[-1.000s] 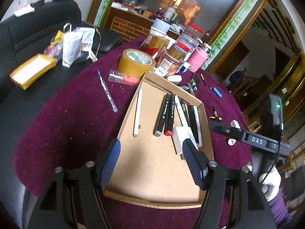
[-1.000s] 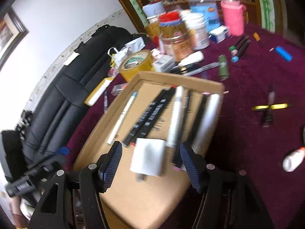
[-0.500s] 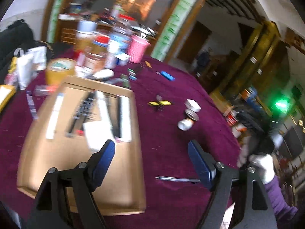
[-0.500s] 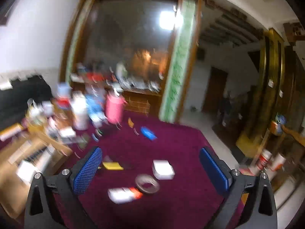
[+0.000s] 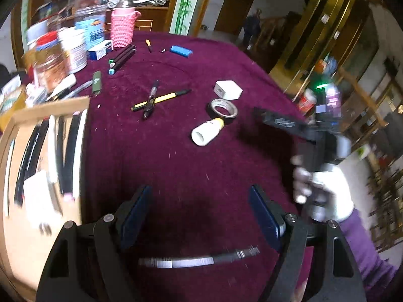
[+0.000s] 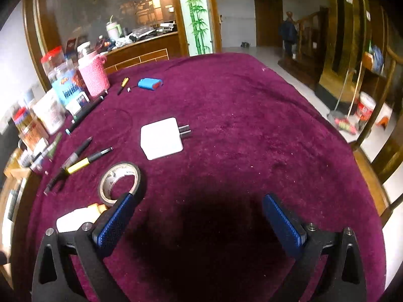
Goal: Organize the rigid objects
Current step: 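Move both tools back over the glue bottle and tape roll, then grasp the white glue bottle with orange cap upright with the left tool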
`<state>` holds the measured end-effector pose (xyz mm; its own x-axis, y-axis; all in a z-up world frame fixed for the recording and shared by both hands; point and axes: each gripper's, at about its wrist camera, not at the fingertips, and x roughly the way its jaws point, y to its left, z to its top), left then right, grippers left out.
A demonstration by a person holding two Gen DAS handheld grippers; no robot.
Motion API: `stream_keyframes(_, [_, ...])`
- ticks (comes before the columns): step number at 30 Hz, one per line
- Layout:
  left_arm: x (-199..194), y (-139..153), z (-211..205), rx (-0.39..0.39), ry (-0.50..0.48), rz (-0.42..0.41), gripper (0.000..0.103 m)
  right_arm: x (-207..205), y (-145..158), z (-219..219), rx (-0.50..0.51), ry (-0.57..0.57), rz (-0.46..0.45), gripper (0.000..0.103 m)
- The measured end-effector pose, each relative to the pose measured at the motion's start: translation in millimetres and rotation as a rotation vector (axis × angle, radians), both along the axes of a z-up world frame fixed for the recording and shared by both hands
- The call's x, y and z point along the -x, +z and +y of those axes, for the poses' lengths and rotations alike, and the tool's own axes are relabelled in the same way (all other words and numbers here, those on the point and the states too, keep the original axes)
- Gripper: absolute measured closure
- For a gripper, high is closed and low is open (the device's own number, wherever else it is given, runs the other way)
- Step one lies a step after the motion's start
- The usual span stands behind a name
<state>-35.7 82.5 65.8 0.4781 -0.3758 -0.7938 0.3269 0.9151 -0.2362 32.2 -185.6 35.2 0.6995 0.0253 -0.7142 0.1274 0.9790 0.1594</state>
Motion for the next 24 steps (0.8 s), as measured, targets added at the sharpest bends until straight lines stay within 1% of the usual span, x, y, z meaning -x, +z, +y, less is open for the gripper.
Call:
stream_keyframes(1, [-10,-6,-9,-0.019,-0.005,0.013,0.025,4,3,-3,-0.005,-0.006,-0.012,0.001])
stream_keyframes(4, [-39,-22,-33,-0.041,-0.020,0.060,0.025,8,5,-7,-0.017,-0.019,-0.021,0.001])
stream_keyframes(5, [-46,-25,-39,-0.057,-0.022,0.058,0.025,8,6,-8,-0.020,-0.022,-0.020,0.001])
stream_keyframes(7, [-60,-32,-59,-0.126,-0.044,0.024,0.025,8,6,-10,-0.037,-0.029,-0.017,0.001])
stream_keyframes(8, [-67,-37,-72,-0.186,-0.062,-0.003,0.025,8,5,-12,-0.048,-0.031,-0.016,0.001])
stream_keyframes(9, [-72,-40,-79,-0.225,-0.074,-0.019,0.025,9,6,-14,-0.062,-0.038,-0.019,0.001])
stream_keyframes(11, [-82,-48,-92,-0.279,-0.103,-0.035,0.025,9,7,-19,-0.080,-0.049,-0.026,0.001])
stream_keyframes(12, [-85,-51,-95,-0.291,-0.111,-0.035,0.025,10,7,-21,-0.087,-0.053,-0.026,0.001])
stream_keyframes(15, [-96,-61,-99,-0.304,-0.110,-0.017,0.025,8,5,-25,-0.118,-0.060,-0.018,0.001])
stream_keyframes(19, [-105,-64,-98,-0.263,-0.104,-0.006,0.025,6,2,-26,-0.127,-0.065,-0.003,0.001])
stream_keyframes(24, [-113,-68,-101,-0.243,-0.089,-0.015,0.016,5,1,-24,-0.118,-0.065,0.004,0.001])
